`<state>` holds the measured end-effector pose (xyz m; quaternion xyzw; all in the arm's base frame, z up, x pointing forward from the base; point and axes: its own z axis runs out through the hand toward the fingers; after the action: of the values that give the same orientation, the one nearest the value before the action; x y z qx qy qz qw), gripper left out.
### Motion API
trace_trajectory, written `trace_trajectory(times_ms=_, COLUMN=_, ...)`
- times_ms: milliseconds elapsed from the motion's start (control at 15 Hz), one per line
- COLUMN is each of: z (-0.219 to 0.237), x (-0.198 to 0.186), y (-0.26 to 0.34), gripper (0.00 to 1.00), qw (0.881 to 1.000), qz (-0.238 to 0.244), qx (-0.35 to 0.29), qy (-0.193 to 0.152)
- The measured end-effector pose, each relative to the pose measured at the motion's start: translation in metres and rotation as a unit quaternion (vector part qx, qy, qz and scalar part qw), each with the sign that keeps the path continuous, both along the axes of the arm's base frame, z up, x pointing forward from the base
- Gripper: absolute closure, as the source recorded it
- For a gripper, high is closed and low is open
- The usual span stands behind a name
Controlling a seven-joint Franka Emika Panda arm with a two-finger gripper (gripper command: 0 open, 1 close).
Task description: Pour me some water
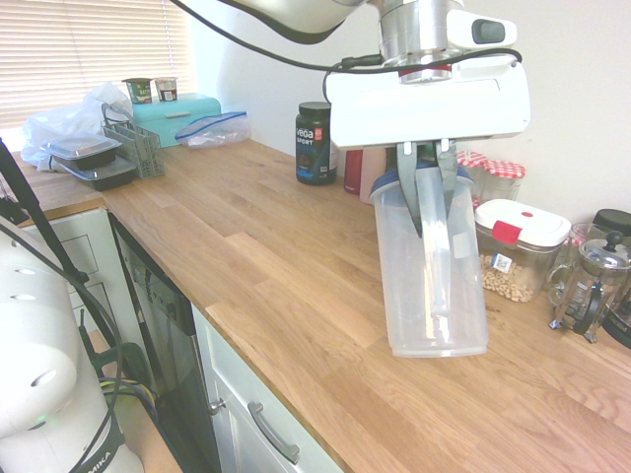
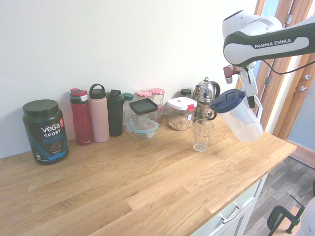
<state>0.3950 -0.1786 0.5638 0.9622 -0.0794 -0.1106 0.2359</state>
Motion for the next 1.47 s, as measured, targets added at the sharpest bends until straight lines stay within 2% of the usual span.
trace_trajectory(times_ms=200, z=-0.004, x=0.004, y=0.01, gripper=1.0, qw=0.999, qz=-0.003, qx=-0.034, qy=0.024)
trace_trajectory(times_ms=467, z=-0.004, x=0.015, y=0.023, gripper=1.0, qw=0.997, qz=-0.009, qx=-0.06, qy=0.039)
trace_trajectory(times_ms=1000, z=-0.021, x=0.022, y=0.019, gripper=1.0, qw=0.995, qz=-0.026, qx=-0.066, qy=0.064)
trace_trajectory(times_ms=1467, z=-0.029, x=0.026, y=0.015, gripper=1.0, qw=0.995, qz=-0.029, qx=-0.069, qy=0.068)
